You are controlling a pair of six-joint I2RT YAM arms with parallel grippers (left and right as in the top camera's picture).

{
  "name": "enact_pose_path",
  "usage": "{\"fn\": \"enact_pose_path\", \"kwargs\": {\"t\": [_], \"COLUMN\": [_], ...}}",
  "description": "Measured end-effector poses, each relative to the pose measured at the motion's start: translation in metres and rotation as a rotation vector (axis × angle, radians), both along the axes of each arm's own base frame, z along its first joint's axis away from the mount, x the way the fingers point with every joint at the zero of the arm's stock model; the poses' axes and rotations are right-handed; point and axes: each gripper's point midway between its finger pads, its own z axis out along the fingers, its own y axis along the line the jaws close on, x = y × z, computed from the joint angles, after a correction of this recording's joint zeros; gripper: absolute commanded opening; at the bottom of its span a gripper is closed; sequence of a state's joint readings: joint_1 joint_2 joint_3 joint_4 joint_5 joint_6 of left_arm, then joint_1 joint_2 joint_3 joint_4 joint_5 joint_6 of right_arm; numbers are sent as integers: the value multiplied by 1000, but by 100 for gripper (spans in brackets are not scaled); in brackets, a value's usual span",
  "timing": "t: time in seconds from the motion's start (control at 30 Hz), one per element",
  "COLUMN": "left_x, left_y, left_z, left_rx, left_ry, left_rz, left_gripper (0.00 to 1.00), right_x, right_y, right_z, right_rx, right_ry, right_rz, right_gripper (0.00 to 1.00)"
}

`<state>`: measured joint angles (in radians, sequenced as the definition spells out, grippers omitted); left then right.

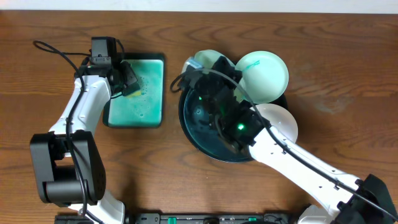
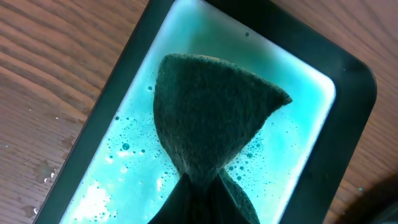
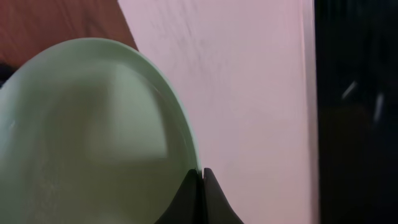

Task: Clean dirty plates on tray and stack at the side
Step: 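Lift the pale green plate and place it right of the tray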

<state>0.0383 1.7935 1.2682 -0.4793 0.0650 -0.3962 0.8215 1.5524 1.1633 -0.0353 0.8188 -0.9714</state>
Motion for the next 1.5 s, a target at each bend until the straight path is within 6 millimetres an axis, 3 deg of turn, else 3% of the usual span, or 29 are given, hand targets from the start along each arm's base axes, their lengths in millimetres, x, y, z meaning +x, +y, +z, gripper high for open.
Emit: {"fn": "enact_pose_path", "kwargs": {"t": [0.27, 0.47, 0.63, 0.83, 1.17, 1.37, 1.5], "left_x": [0, 0, -1, -1, -1, -1, -1], "left_y": [0, 0, 0, 0, -1, -1, -1], "left_z": [0, 0, 0, -1, -1, 0, -1], "left_rx": [0, 0, 0, -1, -3, -3, -3], "left_ry": [0, 0, 4, 5, 4, 4, 4], "left_rz": [0, 0, 0, 0, -1, -1, -2], "left_gripper": [7, 7, 7, 7, 7, 7, 7], "right_x": [-13, -12, -4, 25, 65, 72, 68], "right_y": [19, 19, 7, -24, -118, -208, -284], "right_z": [4, 4, -10, -41, -55, -58, -58], "right_rx": [-107, -104, 3, 378, 1024, 1326, 1442], "right_ry": [-15, -15, 44, 219, 381, 394, 309], "right_rz": [69, 67, 44, 11, -188, -364, -509], "right_gripper": [1, 1, 1, 1, 1, 1, 1]}}
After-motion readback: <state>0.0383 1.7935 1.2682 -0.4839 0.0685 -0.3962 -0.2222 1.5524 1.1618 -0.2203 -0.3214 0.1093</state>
